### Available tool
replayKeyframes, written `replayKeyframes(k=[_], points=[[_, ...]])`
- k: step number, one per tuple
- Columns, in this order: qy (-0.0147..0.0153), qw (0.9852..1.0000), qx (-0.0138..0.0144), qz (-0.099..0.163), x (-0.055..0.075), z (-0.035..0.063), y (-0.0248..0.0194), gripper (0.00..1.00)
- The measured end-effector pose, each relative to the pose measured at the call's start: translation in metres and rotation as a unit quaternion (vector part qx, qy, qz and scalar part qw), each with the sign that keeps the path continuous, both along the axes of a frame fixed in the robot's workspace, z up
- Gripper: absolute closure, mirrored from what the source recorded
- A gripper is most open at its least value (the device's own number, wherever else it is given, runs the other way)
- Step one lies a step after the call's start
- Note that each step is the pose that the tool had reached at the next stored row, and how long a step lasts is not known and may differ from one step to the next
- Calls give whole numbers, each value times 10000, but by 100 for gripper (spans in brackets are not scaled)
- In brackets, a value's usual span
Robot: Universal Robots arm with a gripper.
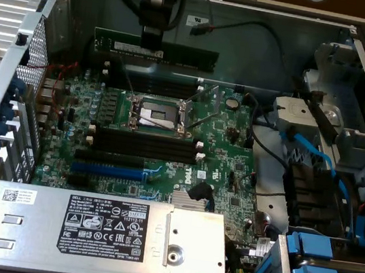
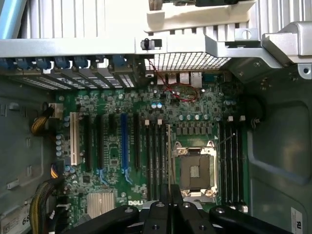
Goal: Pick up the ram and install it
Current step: 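Pick up the ram and move it above insertion slot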
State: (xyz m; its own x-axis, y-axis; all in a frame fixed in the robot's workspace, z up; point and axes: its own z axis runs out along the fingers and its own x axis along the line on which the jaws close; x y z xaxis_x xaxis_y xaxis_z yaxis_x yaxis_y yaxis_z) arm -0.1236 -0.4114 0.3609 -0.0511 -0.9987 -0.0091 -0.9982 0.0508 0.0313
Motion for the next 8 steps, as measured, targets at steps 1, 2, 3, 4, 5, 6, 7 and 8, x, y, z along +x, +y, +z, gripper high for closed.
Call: replayKeyframes(k=[1, 2, 3, 4, 5, 6, 7, 8], points=[[0, 10000, 0, 0, 0, 0, 2, 88], [-1, 10000, 3, 0, 0, -1, 2, 88], [0, 10000, 8, 1, 0, 0, 2, 88], [-1, 10000, 10, 0, 0, -1, 2, 88], [1, 10000, 11, 0, 0, -1, 2, 88], [0, 10000, 11, 0, 0, -1, 2, 88], [1, 10000, 11, 0, 0, -1, 2, 88], [1, 10000, 11, 0, 0, -1, 2, 88]])
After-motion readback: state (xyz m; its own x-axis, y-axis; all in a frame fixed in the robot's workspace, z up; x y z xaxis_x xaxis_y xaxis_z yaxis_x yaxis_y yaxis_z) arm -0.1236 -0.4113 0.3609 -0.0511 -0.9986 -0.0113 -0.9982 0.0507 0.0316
